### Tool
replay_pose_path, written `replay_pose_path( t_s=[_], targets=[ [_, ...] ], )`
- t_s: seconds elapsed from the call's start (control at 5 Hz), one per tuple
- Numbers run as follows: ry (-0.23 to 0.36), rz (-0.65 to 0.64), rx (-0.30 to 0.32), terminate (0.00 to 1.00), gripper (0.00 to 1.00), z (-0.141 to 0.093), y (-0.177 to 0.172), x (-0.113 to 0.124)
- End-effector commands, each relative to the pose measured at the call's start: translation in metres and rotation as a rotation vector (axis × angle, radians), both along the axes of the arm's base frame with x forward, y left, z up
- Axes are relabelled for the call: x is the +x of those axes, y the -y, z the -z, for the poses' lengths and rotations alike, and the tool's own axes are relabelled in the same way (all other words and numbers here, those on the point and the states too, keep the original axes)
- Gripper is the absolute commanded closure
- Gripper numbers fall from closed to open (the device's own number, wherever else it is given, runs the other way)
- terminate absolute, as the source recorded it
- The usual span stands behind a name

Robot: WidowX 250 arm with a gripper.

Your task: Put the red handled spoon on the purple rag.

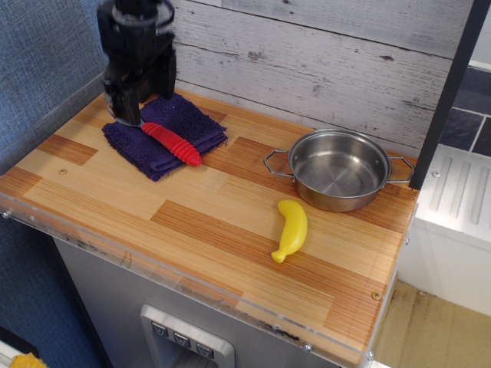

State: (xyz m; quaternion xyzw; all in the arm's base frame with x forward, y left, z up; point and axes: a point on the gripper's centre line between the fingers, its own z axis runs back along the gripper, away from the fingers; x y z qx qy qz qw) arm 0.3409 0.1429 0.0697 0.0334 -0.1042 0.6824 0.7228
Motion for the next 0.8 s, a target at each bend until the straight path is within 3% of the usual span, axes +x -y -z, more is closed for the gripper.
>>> replay_pose_path(
  t_s=[0.0,0.4,0.6],
  targets=[
    [0.126,0.083,-0.021,0.00,0.00,-0.0493,0.0173,-0.0145],
    [0.126,0.083,-0.021,0.00,0.00,-0.0493,0.0173,-0.0145],
    [0.126,0.083,-0.021,1.00,0.00,-0.0493,0.0173,-0.0145]
  ],
)
